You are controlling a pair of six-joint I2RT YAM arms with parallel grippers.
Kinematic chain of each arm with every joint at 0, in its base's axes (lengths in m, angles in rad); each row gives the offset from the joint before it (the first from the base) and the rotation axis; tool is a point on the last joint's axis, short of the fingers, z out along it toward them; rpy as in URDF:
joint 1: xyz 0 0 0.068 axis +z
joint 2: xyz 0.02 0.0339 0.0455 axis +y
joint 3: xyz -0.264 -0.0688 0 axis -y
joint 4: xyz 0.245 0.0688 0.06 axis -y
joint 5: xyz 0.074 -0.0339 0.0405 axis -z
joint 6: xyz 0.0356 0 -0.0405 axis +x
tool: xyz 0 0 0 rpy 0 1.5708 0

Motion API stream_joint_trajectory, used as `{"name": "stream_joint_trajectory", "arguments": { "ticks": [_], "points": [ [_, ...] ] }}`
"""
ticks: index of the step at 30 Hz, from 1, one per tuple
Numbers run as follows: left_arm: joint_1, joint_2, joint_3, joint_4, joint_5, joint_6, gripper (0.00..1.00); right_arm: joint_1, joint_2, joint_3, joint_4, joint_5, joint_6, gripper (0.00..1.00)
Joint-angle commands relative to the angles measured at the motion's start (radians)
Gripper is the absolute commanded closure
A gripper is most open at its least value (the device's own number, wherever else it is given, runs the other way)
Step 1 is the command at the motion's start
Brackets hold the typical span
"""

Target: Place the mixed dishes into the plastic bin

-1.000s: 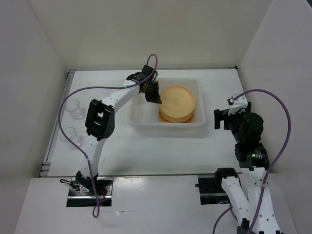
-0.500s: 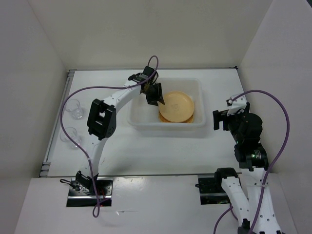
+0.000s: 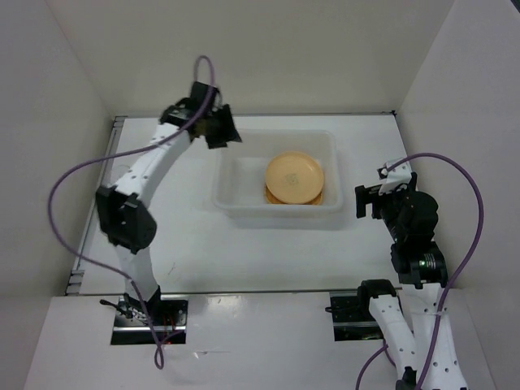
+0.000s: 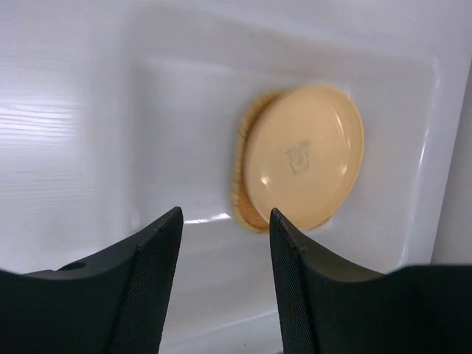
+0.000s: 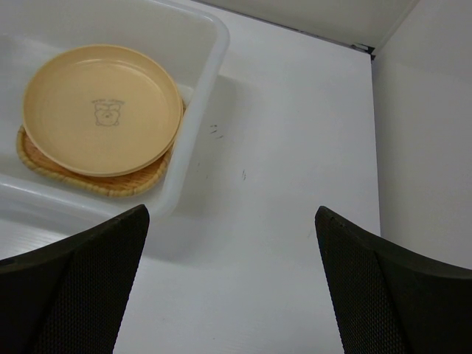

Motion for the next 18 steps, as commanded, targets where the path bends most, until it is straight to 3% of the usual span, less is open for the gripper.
{"name": "stream_joint_trajectory", "arguments": {
  "ticks": [1, 2, 5, 8, 12, 18],
  "points": [
    [0.177, -0.243, -0.070, -0.114, -0.190, -0.022, 0.42, 0.008, -0.019, -0.007, 0.059, 0.000, -0.007, 0.03],
    [0.286, -0.268, -0.092, -0.137, -0.169, 0.001, 0.40, 0.008, -0.019, -0.007, 0.059, 0.000, -0.016, 0.03],
    [0.433, -0.327, -0.188, -0.174, -0.158, 0.055, 0.34, 0.008, -0.019, -0.007, 0.059, -0.009, -0.016, 0.03],
    [0.533, -0.352, -0.285, -0.155, -0.130, 0.128, 0.21, 0.008, -0.019, -0.007, 0.059, -0.020, -0.016, 0.03],
    [0.618, -0.318, -0.340, -0.146, -0.121, 0.173, 0.05, 0.018, -0.009, -0.007, 0.059, -0.020, -0.016, 0.03],
    [0.679, -0.199, -0.337, -0.111, -0.121, 0.231, 0.04, 0.018, 0.001, -0.007, 0.059, -0.020, -0.016, 0.03]
  ]
}}
